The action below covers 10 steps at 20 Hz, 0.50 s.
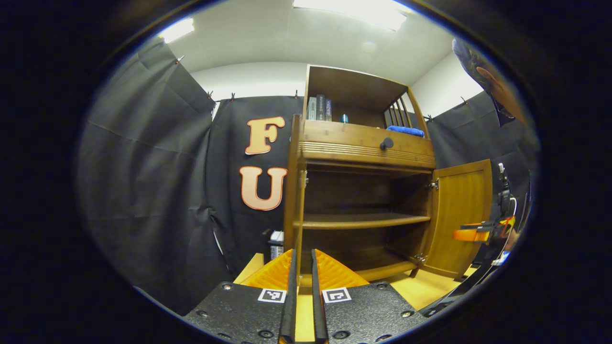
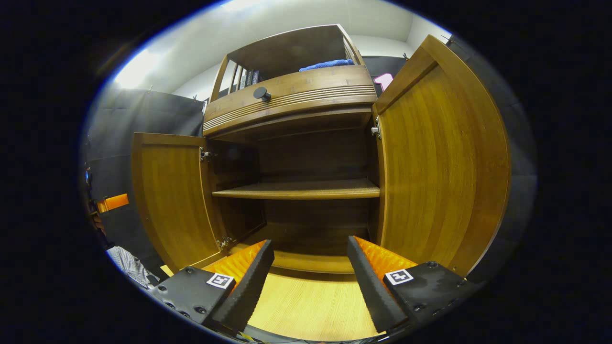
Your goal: Open the right door of the double-door shoe cabinet with the right hand, and open the left door with the left hand.
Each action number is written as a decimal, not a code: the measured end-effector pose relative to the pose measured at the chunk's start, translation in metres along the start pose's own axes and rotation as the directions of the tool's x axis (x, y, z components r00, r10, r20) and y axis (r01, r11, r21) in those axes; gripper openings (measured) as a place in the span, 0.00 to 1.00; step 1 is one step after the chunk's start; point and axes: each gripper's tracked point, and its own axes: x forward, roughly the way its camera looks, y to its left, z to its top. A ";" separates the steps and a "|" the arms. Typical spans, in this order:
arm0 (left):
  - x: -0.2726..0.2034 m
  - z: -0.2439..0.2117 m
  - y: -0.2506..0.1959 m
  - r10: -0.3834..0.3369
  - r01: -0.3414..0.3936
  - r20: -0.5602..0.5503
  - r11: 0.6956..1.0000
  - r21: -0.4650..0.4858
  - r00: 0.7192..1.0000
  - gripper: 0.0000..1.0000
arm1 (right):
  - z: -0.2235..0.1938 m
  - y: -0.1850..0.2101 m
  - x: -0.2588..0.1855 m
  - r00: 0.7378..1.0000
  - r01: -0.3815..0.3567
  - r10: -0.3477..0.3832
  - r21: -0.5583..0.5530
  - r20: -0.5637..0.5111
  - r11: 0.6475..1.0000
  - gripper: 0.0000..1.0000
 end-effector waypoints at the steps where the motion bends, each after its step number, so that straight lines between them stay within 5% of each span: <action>1: 0.002 0.004 -0.019 -0.017 0.018 0.017 1.000 -0.025 1.000 0.14 | 0.001 0.001 0.000 1.000 -0.008 0.008 -0.003 0.004 1.000 0.94; 6: 0.032 -0.010 -0.112 -0.162 0.164 0.028 0.979 -0.123 0.986 0.12 | 0.008 0.000 -0.005 0.999 -0.017 0.018 -0.043 0.028 0.999 0.99; 10: 0.061 -0.020 -0.137 -0.149 0.149 0.013 0.981 -0.126 0.989 0.11 | 0.014 -0.008 -0.015 0.998 0.020 -0.018 -0.034 0.057 0.999 0.94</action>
